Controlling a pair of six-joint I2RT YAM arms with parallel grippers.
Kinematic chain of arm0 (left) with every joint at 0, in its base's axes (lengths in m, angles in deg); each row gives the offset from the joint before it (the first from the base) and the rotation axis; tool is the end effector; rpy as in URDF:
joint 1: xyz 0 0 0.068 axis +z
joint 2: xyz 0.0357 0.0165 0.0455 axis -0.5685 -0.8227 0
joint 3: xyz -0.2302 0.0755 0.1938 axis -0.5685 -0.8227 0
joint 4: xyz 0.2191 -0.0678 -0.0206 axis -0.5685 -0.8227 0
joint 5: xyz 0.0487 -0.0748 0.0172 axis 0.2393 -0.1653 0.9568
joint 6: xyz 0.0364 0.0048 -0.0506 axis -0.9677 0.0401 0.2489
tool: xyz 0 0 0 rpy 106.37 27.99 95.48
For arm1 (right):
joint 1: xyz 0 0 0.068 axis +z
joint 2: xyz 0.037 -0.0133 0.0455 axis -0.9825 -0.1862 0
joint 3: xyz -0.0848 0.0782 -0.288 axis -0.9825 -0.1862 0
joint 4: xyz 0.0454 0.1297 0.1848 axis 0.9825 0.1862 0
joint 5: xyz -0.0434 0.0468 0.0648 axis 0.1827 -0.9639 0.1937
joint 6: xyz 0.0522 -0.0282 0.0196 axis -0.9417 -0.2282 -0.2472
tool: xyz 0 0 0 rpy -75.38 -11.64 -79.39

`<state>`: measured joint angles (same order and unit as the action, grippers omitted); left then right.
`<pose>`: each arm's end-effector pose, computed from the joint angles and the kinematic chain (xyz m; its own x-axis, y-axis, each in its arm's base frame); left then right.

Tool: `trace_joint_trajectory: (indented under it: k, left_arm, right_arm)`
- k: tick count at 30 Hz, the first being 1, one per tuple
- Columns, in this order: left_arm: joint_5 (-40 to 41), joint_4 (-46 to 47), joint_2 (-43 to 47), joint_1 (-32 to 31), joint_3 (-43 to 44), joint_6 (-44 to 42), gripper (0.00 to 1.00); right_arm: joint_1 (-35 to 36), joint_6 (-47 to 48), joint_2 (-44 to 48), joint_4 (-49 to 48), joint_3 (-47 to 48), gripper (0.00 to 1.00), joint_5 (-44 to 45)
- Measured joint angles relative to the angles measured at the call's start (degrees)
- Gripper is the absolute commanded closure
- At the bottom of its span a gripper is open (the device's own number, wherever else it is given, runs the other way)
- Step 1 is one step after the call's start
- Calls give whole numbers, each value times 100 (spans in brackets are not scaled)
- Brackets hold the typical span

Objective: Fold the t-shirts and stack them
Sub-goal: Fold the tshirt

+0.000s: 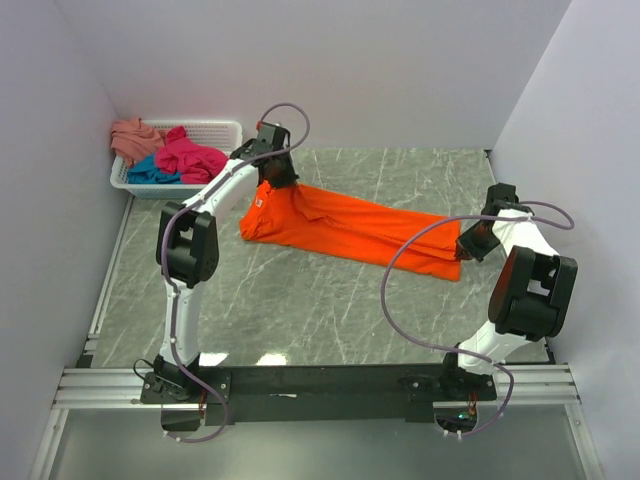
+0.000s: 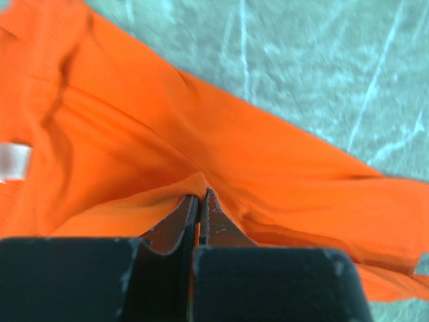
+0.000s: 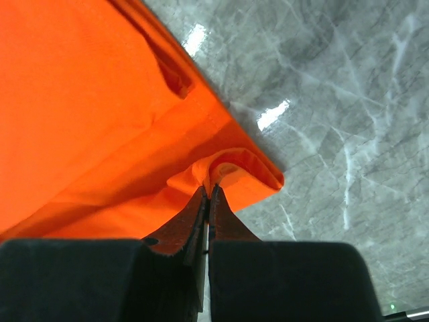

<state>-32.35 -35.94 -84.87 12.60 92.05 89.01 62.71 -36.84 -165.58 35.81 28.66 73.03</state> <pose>0.4602 -0.1874 0.2821 -0.7637 -0.3388 -0.5496 -0.0875 0.8977 -0.4319 0.2780 -0.0807 0.2464 -0.5710 0.7877 -0.2315 0.7582 0.6140 0.2192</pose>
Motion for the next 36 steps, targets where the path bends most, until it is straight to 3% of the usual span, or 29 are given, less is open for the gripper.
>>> trace_joint_trajectory:
  k: [9,13,17,19,20,22,23,24,25,26,28,29,36]
  left_arm:
    - [-229,332,-354,219,278,-376,99]
    - [-562,505,-699,192,468,-695,89]
    - [-833,590,-1137,181,925,-1036,84]
    - [-949,651,-1338,177,1156,-1167,76]
    - [-966,654,-1419,168,1268,-1213,70]
    - [-973,632,-1574,160,1515,-1314,36]
    - [-966,621,-1631,157,1635,-1375,11]
    - [-964,610,-1648,153,1698,-1419,1]
    - [-949,608,-1646,146,1707,-1408,0]
    - [-931,601,-1622,140,1703,-1399,1]
    - [-850,614,-1499,127,1556,-1399,1]
    - [-809,579,-1362,122,1375,-1392,1]
    - [-780,831,284,120,-623,-1001,1]
  right_arm:
    - [-31,96,-310,-114,68,96,-26]
    - [-31,129,-404,-184,138,92,-26]
    - [-31,173,-468,-203,358,86,15]
    - [-31,199,-483,-238,448,81,37]
    - [-31,214,-485,-254,472,67,42]
    - [-31,260,-490,-256,529,57,90]
    - [-31,286,-490,-251,553,50,116]
    - [-31,313,-490,-245,592,48,151]
    - [-33,341,-490,-243,632,46,179]
    - [-33,365,-490,-240,673,36,199]
    - [-31,424,-487,-249,739,34,223]
    - [-17,452,-487,-258,772,21,227]
    - [669,621,-573,-339,1165,19,267]
